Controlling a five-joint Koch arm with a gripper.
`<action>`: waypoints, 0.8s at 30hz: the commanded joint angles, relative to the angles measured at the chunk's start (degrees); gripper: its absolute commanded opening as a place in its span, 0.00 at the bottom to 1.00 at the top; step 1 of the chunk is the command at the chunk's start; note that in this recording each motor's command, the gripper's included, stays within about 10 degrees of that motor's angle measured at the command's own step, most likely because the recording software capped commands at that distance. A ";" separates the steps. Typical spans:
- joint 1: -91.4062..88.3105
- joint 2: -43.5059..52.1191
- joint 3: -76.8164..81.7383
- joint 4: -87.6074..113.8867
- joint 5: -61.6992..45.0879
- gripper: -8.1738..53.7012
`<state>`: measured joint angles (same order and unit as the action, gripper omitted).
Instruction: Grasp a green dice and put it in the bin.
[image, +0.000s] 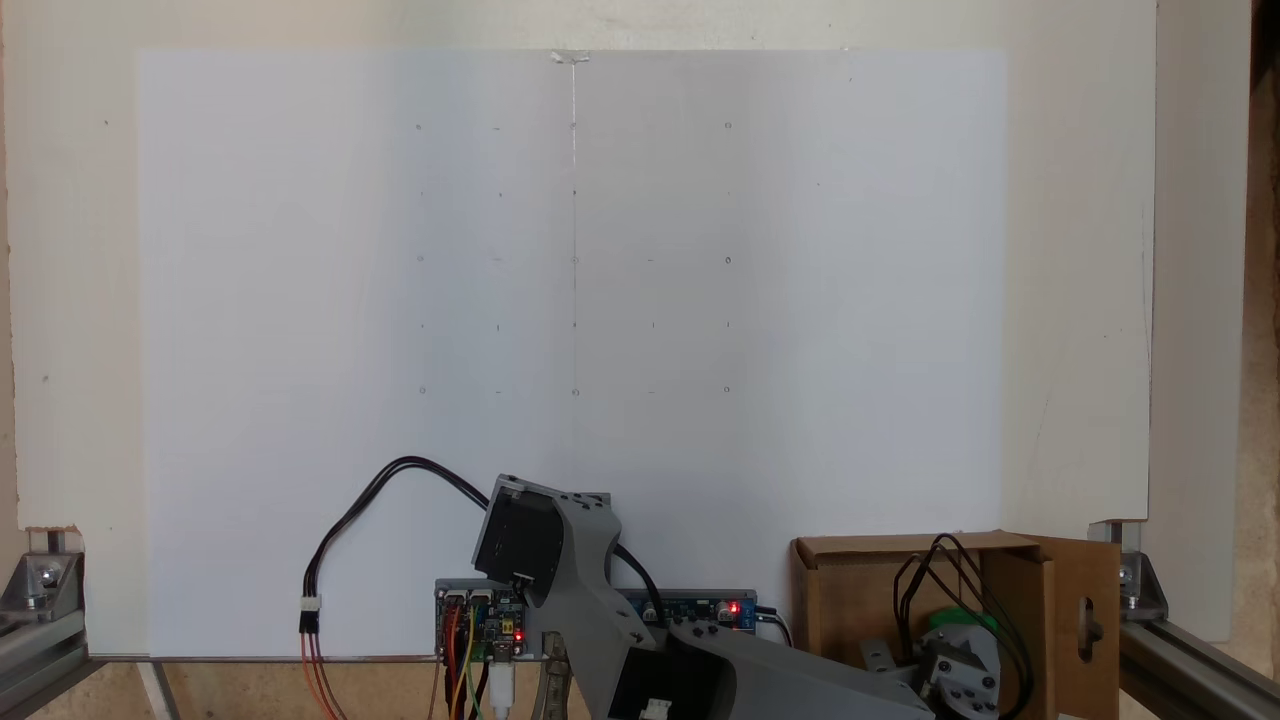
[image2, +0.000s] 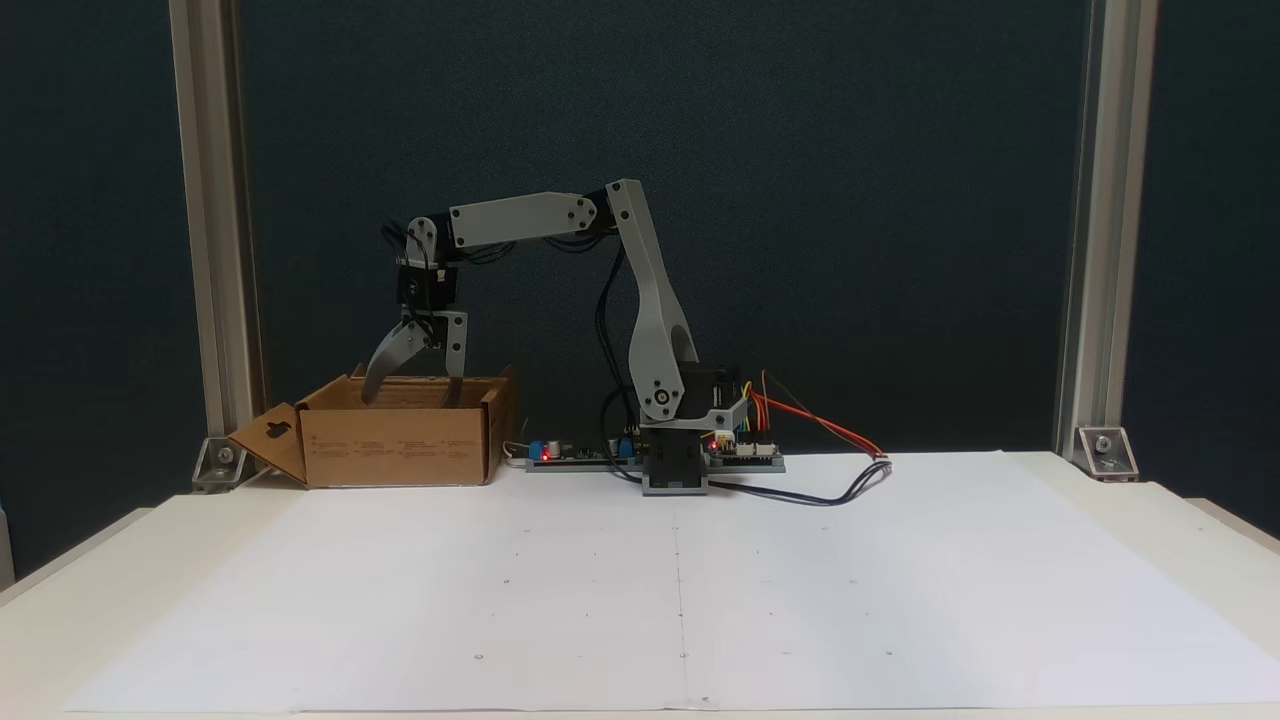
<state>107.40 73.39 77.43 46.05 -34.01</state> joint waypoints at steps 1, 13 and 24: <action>-0.18 2.64 -3.78 -1.93 1.32 0.85; -32.76 22.68 -4.75 -9.40 27.07 0.85; -79.52 27.16 -2.20 -9.32 27.95 0.85</action>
<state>33.13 98.09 76.38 38.14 -9.14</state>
